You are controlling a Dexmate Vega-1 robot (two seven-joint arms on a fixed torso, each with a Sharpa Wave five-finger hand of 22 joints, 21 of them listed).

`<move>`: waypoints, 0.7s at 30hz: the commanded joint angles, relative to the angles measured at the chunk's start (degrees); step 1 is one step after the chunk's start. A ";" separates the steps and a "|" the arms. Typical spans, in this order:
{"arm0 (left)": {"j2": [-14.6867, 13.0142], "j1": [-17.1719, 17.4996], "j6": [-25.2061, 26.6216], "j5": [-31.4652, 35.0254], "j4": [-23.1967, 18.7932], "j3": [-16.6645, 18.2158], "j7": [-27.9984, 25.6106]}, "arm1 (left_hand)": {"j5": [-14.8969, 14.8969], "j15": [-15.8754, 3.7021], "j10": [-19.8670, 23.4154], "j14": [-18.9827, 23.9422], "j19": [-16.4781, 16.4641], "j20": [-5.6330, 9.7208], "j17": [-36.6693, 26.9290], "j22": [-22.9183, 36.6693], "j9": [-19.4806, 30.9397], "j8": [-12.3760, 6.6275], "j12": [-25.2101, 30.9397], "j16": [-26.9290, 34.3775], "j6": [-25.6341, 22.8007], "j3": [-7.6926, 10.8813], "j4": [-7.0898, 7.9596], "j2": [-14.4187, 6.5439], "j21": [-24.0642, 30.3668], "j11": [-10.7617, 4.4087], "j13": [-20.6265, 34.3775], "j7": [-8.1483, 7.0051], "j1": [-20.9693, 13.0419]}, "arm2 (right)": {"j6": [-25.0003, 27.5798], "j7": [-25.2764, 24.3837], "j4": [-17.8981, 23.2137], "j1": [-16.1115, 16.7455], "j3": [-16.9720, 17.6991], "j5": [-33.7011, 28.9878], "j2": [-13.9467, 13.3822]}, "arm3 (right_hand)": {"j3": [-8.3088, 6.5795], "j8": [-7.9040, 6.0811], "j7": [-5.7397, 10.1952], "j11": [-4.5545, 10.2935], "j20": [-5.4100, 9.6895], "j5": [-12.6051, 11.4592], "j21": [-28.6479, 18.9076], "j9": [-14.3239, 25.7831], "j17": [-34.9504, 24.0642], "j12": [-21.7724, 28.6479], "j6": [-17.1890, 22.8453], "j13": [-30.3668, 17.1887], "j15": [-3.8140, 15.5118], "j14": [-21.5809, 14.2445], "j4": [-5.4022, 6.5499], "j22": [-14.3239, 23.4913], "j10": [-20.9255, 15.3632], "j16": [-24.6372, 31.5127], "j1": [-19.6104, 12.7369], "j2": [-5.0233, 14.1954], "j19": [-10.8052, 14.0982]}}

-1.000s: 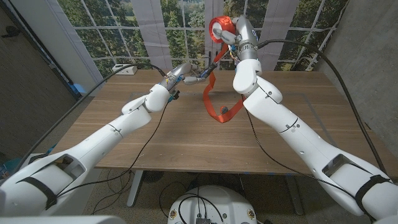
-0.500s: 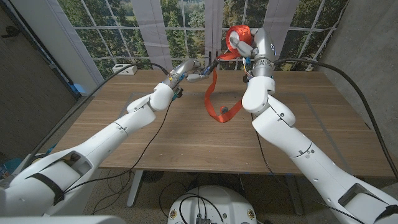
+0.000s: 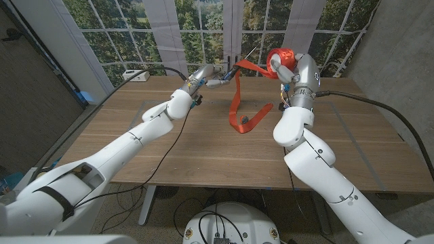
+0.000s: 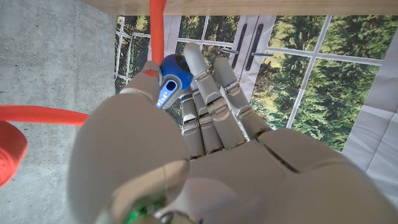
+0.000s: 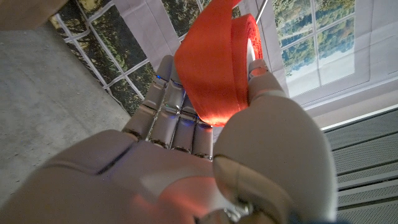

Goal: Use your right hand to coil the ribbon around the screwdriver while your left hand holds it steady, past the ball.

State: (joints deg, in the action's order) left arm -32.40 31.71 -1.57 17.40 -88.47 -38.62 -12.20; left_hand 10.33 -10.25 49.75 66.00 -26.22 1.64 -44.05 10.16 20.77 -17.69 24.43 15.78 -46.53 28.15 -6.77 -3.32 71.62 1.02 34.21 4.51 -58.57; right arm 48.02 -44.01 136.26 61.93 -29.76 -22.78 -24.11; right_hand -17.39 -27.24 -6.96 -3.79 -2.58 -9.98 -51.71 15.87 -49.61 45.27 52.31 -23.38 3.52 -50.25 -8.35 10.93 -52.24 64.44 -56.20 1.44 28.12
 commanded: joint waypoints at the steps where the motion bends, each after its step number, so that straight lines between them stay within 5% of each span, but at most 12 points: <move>1: 0.71 -0.83 0.58 0.33 0.04 -0.97 0.23 | 0.08 -2.81 10.08 2.85 -0.44 0.10 -0.19 0.05 5.03 0.09 0.09 0.07 -10.40 5.20 -2.07 -5.43 0.36 -9.52 8.99 -3.85 -5.62 | 3.09 -4.87 -0.41 7.11 2.75 2.16 3.53 | -0.65 -7.46 0.97 2.30 -0.30 -0.29 -0.48 8.57 -0.07 5.26 11.16 -5.04 5.67 -2.09 -0.51 -0.02 -5.95 0.43 -7.32 6.71 -0.07; 11: 0.73 -1.31 0.02 0.13 0.30 -1.36 0.84 | 0.07 -2.78 10.13 2.93 -0.56 0.14 -0.24 0.04 5.12 0.21 -0.01 0.12 -10.41 5.17 -2.04 -5.42 0.39 -9.46 9.03 -3.94 -5.61 | 3.40 -5.63 -3.92 8.83 6.60 7.95 6.42 | -0.58 -7.34 0.83 2.23 -0.30 -0.33 -0.88 8.58 0.12 5.28 11.18 -5.04 5.63 -2.04 -0.51 -0.05 -5.97 0.83 -7.48 6.81 -0.14; 16: 0.87 -1.23 -1.42 -1.15 0.80 -1.08 1.17 | 0.09 -2.76 10.06 2.82 -0.50 0.14 -0.32 0.04 5.13 0.31 -0.11 0.11 -10.43 5.18 -2.01 -5.42 0.38 -9.53 9.08 -4.02 -5.58 | 4.43 -5.15 -6.92 6.25 7.00 10.13 6.64 | -0.53 -7.30 0.92 2.17 -0.33 -0.32 -1.06 8.59 0.19 5.25 11.22 -4.97 5.64 -1.93 -0.51 -0.06 -5.99 0.95 -7.54 6.80 -0.13; 21: 0.11 -1.32 -2.44 -1.34 0.44 -0.98 2.17 | 0.09 -2.81 10.17 2.83 -0.39 0.18 -0.33 0.04 5.13 0.43 -0.14 0.11 -10.45 5.17 -2.02 -5.38 0.34 -9.73 9.13 -3.95 -5.57 | -0.61 -2.62 -12.42 2.18 6.58 12.81 3.88 | -0.49 -7.22 0.97 2.19 -0.28 -0.30 -1.21 8.58 0.20 5.29 11.16 -5.04 5.71 -1.86 -0.43 -0.07 -5.96 1.07 -7.50 6.84 -0.17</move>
State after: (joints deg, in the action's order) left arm -31.69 30.60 -2.05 17.26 -88.05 -39.71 -11.55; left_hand 9.97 -10.05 49.75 66.21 -26.21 1.64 -44.24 10.16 22.44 -17.25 24.40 15.93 -46.70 28.15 -6.77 -3.32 71.61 1.01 34.21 4.67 -58.57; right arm 51.14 -48.69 131.36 68.66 -23.94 -14.86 -18.80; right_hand -17.31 -27.24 -6.96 -3.79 -2.78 -9.92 -52.58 15.87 -49.34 45.27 52.32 -23.37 3.52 -50.25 -8.44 10.89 -52.24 65.06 -56.20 1.44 27.93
